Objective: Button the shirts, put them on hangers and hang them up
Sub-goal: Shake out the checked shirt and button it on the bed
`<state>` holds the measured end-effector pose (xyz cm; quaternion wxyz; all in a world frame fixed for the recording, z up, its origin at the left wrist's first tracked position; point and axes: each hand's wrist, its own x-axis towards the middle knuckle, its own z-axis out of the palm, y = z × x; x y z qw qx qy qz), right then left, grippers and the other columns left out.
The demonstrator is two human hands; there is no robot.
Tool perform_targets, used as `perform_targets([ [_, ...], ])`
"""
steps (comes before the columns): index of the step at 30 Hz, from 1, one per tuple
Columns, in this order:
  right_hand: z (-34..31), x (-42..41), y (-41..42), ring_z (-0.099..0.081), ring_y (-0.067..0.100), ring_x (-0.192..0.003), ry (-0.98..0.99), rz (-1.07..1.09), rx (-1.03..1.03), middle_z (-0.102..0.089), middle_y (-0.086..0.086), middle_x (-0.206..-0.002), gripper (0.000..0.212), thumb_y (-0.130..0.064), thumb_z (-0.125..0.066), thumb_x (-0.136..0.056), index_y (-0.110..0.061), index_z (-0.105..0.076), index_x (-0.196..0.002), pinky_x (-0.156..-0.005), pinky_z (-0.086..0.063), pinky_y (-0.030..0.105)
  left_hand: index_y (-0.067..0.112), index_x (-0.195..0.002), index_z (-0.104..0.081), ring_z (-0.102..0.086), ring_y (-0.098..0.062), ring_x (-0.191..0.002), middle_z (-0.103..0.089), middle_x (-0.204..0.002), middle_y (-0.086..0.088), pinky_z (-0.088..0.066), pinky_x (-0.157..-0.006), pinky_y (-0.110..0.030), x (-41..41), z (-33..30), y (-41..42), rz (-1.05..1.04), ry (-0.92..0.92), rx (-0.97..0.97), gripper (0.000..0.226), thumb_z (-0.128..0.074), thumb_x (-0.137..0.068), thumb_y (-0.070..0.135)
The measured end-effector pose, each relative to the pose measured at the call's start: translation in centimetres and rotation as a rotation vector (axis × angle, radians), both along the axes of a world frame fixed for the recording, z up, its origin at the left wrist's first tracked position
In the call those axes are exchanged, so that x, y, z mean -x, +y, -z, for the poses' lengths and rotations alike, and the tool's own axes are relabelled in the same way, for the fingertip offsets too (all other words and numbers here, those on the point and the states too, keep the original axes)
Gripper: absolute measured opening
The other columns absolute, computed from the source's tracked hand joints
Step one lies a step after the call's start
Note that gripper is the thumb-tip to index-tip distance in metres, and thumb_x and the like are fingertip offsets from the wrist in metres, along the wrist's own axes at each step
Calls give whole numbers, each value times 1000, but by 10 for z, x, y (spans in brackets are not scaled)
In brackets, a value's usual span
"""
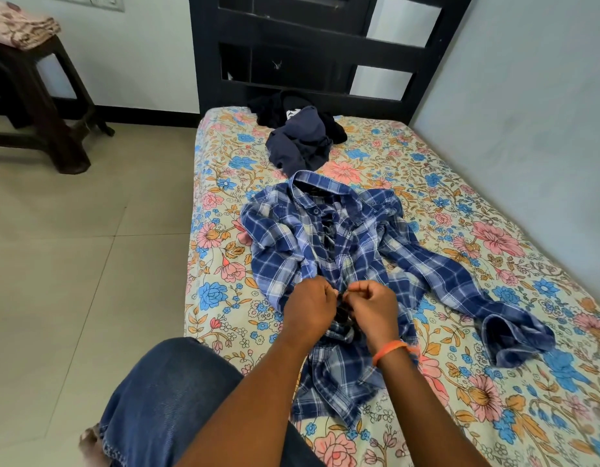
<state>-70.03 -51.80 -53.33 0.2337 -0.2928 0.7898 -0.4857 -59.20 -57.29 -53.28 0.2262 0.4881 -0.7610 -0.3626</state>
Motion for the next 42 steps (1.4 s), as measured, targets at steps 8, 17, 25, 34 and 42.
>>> perform_targets([
  [8, -15, 14, -65, -61, 40, -68, 181, -28, -35, -67, 24, -71, 39, -29, -77, -81, 8, -68, -75, -59, -53, 41, 15, -131, -47, -42, -27, -115, -46, -129, -2, -40, -94, -44, 4, 5, -11, 129, -294, 401, 46, -57, -89, 29],
  [17, 17, 25, -65, -73, 20, -75, -216, 159, 104, -75, 3, -73, 4, -9, -81, -75, -9, -77, -75, -72, -59, 31, 15, -99, -61, -54, -19, -76, -64, -78, -2, -46, -78, -35, 16, 8, -53, 83, -309, 352, 28, -36, -104, 27],
  [25, 31, 19, -65, -67, 10, -71, -178, 203, 147, -74, 1, -80, 5, -7, -74, -85, -7, -77, -88, -57, -49, 10, 15, -99, -70, -60, -20, -74, -62, -97, -4, -51, -65, -32, 32, 25, -69, 24, -179, 273, 23, -50, -100, 27],
  [34, 44, 11, -62, -48, 12, -58, 49, 130, 144, -61, 3, -68, 14, -9, -63, -90, -7, -66, -77, -54, -40, 28, 23, -89, -69, -63, -14, -78, -71, -88, 5, -52, -82, -37, 38, 18, -66, -100, -30, 47, 15, -56, -96, 26],
  [42, 47, -7, -44, -49, 27, -68, 358, 166, 210, -54, 7, -72, 17, -5, -59, -92, -6, -56, -76, -61, -40, 39, 23, -84, -63, -61, -13, -78, -68, -87, 7, -51, -82, -35, 24, 11, -41, -87, 53, -62, 16, -55, -97, 22],
])
